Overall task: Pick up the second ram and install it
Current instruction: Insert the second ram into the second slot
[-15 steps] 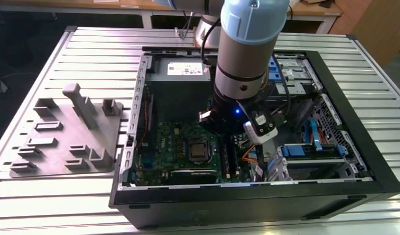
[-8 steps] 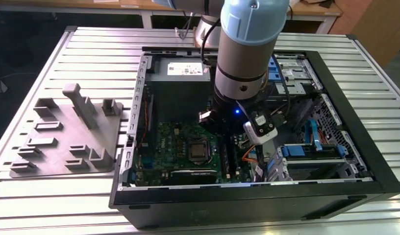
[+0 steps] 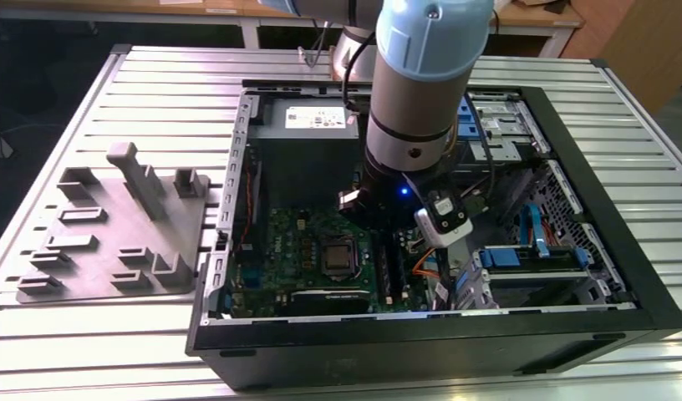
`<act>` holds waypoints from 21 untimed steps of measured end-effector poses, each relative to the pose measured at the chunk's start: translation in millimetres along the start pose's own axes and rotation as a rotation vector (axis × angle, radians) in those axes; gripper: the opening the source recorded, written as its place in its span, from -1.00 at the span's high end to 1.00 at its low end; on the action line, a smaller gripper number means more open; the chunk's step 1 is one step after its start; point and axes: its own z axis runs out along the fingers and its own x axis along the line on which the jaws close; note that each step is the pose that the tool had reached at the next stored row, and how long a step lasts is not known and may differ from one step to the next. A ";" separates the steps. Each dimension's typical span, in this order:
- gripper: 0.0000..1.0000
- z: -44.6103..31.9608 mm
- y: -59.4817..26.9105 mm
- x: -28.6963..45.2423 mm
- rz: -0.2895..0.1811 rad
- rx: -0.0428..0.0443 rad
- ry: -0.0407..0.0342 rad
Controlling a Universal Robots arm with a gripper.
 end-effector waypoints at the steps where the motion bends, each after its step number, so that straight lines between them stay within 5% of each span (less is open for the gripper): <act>1: 0.77 0.1 0.0 0.0 0.000 -0.0012 0.0000; 15: 0.76 2.8 0.0 0.0 0.000 -0.0035 -0.0004; 16: 0.62 2.4 -0.2 0.0 0.000 -0.0026 -0.0002; 21: 0.62 -2.6 -0.1 -0.1 0.000 -0.0022 0.0000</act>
